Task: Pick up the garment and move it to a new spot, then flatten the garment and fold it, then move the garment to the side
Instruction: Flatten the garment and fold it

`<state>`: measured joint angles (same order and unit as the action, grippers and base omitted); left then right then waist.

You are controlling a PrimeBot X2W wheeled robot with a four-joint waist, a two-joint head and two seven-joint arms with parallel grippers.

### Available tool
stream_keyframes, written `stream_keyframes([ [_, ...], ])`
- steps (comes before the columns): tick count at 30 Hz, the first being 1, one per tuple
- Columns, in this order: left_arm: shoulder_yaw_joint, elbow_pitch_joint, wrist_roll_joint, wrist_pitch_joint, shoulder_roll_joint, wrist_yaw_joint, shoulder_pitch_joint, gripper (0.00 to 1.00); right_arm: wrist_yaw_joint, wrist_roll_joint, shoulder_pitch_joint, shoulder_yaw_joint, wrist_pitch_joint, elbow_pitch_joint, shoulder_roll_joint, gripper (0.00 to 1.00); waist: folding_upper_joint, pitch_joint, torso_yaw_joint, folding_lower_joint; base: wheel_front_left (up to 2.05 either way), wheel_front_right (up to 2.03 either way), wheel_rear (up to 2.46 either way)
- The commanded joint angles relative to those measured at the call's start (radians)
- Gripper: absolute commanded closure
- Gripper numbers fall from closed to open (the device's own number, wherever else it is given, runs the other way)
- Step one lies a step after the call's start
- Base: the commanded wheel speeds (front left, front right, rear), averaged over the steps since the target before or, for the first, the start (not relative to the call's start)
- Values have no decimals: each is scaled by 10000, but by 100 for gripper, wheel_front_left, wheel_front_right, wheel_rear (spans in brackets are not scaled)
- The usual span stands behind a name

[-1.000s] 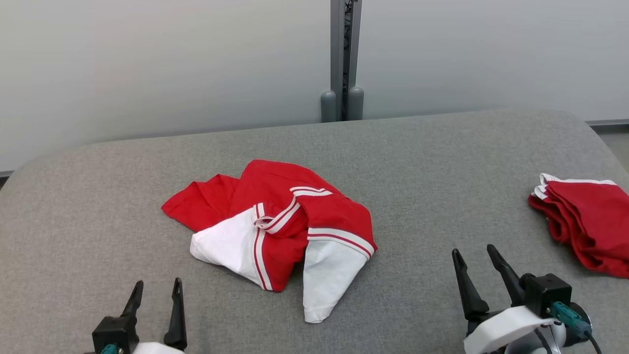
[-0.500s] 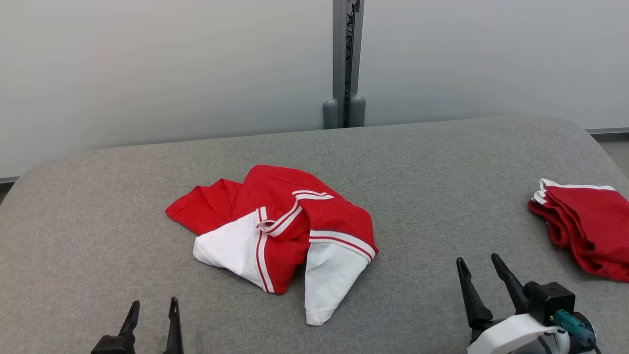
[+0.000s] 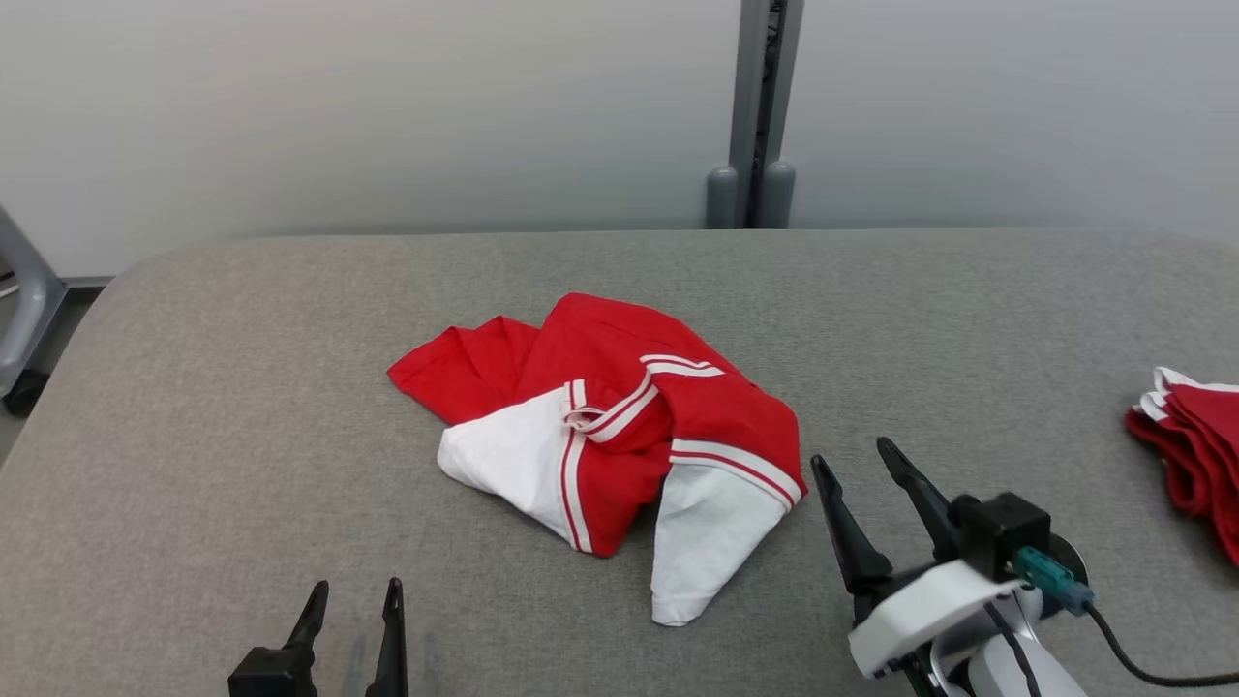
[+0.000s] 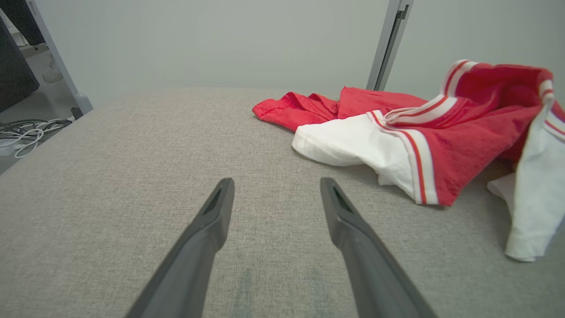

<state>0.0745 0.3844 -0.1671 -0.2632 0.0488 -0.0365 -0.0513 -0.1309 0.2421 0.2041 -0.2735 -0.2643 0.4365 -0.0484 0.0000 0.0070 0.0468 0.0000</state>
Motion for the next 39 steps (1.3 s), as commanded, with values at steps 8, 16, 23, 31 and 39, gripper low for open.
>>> stream_keyframes([
  [8, 473, 139, -326, -19, 38, -125, 279, 0, 3, 772, 1752, -1300, -1, 882, -60, 0, 0, 472, 1142, 0, 0, 0, 0],
  [16, 754, 225, -609, -19, 37, -243, 320, 0, 3, 974, 2820, -1854, -1, 2330, -60, 0, 0, 568, 1480, 0, 0, 0, 0],
  [23, 975, 289, -828, -19, 39, -325, 439, 0, 3, 869, 3597, -2256, 35, 3671, -54, 0, 0, 602, 1524, 0, 0, 0, 0],
  [31, 1029, 357, -1021, -19, 37, -371, 436, 0, 3, 754, 3821, -2274, 346, 4626, -62, 100, 0, 544, 1452, 0, 0, 0, 0],
  [39, 830, 340, -1042, -19, 35, -285, 471, 0, 3, 397, 4098, -964, 34, 5349, -56, 100, 0, 540, 1034, 0, 0, 0, 0],
])
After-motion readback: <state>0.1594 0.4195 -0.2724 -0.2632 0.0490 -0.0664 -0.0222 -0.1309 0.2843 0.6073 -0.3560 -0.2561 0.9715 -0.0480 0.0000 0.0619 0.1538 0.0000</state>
